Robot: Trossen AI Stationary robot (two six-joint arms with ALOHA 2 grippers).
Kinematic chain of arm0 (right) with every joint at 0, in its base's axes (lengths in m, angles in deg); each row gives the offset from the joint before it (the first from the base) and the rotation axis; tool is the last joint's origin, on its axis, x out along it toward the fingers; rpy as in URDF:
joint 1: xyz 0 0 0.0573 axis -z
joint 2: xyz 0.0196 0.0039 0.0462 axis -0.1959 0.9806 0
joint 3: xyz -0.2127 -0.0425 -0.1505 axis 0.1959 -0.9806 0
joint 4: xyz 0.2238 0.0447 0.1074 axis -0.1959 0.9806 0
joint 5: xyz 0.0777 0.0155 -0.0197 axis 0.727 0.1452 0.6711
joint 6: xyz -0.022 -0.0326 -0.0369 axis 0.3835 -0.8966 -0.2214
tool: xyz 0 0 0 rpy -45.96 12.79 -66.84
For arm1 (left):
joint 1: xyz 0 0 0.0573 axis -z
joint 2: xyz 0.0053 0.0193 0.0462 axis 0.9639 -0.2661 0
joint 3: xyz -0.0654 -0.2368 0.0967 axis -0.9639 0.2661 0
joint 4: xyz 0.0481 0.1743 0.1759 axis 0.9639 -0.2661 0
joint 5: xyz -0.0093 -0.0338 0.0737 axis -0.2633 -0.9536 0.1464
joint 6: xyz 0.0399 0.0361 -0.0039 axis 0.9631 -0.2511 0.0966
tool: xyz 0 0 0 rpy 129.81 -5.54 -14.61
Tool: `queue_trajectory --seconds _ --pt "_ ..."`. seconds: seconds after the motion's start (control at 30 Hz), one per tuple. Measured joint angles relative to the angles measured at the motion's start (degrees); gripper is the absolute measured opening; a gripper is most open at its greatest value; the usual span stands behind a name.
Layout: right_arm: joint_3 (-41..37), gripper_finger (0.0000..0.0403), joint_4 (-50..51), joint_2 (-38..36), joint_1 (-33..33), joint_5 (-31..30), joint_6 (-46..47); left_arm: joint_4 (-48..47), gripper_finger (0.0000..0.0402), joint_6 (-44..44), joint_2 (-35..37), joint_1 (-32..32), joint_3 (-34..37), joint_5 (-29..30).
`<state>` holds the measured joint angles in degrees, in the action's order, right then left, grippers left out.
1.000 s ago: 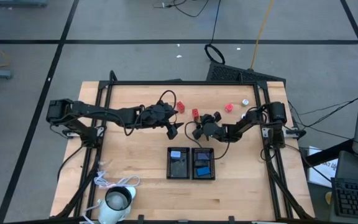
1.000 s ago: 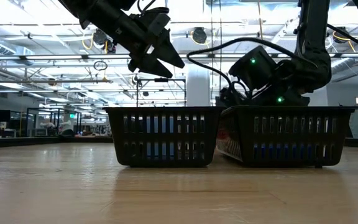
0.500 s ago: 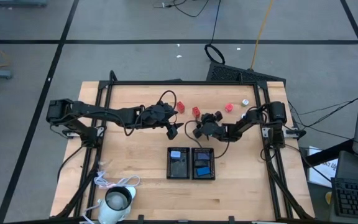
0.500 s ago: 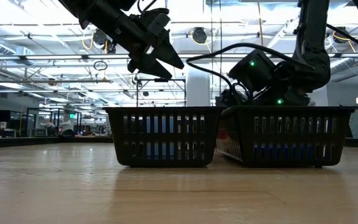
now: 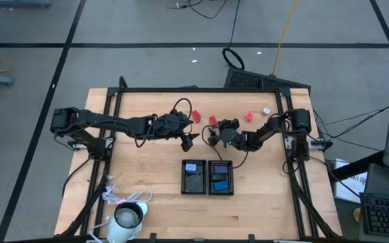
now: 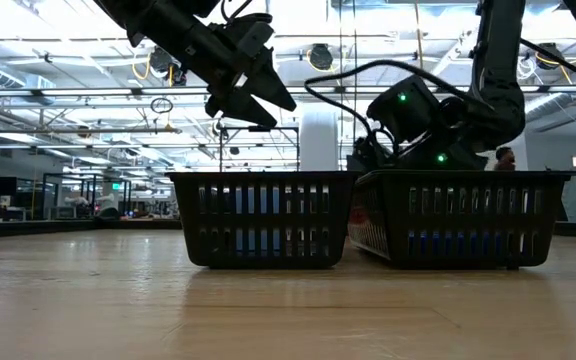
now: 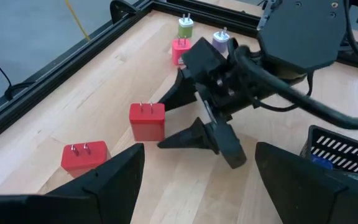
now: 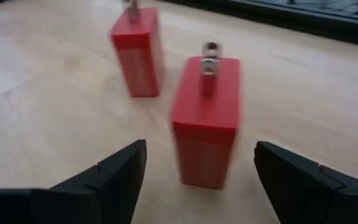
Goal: Pick & Place Office items
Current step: Put the right red charger adapter into the left black basket
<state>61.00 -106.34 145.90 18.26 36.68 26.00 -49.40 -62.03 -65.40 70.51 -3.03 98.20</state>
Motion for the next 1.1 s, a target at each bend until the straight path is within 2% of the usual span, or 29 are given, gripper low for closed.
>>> queue_trajectory --seconds 0.33,0.47,0.67,0.77,0.9,1.0,1.1 --pt "0.82 0.0252 0.45 0.04 3.19 6.43 -0.68 -0.07 0.0310 0.00 0.00 0.00 0.00 0.00" --pt "0.81 0.0207 0.58 0.04 3.21 6.13 -3.11 -0.04 0.0310 -0.09 0.00 0.00 0.00 -0.03" --pt "0.82 0.0112 0.46 0.04 3.19 6.12 -7.20 -0.04 0.0310 -0.36 0.00 0.00 0.00 -0.24" --pt "0.81 0.0112 0.20 0.01 2.96 6.57 -10.47 -0.07 0.0310 -0.48 0.00 0.04 0.00 -0.24" --pt "0.78 0.0112 1.16 -2.62 2.15 13.92 -13.81 -2.06 0.0310 -1.32 0.00 0.04 0.00 -0.95" --pt "0.80 0.0112 4.25 -6.43 1.37 18.48 -13.99 -6.99 0.0310 -3.79 0.00 -0.55 -0.33 -4.78" --pt "0.78 0.0112 8.80 -11.03 0.80 21.77 -14.34 -15.49 0.0310 -6.40 -0.04 -1.73 -3.52 -7.78"
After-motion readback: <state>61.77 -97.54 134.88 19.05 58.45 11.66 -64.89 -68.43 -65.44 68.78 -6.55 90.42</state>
